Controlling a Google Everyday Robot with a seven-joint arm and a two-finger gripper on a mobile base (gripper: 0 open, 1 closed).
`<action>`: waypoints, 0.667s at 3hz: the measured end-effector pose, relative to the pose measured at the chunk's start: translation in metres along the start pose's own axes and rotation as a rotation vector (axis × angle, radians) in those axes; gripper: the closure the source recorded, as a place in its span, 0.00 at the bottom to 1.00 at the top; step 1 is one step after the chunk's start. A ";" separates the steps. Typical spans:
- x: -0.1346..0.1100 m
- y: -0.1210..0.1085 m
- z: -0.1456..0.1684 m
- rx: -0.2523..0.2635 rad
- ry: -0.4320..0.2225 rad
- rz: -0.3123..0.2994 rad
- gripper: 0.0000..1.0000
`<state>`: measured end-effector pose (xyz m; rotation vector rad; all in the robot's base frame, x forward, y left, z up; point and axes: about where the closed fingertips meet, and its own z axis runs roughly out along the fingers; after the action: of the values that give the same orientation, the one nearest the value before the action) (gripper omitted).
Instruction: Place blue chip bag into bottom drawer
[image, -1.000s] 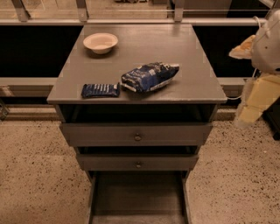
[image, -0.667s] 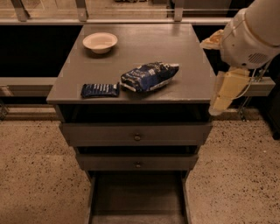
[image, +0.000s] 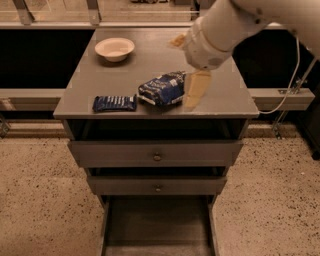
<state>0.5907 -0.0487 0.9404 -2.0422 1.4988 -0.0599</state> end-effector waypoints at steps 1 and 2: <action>-0.010 -0.005 0.047 -0.059 0.004 -0.043 0.03; -0.006 -0.001 0.075 -0.101 0.030 -0.049 0.26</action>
Offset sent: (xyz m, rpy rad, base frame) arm 0.0372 0.0447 -0.0885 -0.1260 0.0974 0.0563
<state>0.6174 -0.0107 0.8814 -2.1671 1.4980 -0.0347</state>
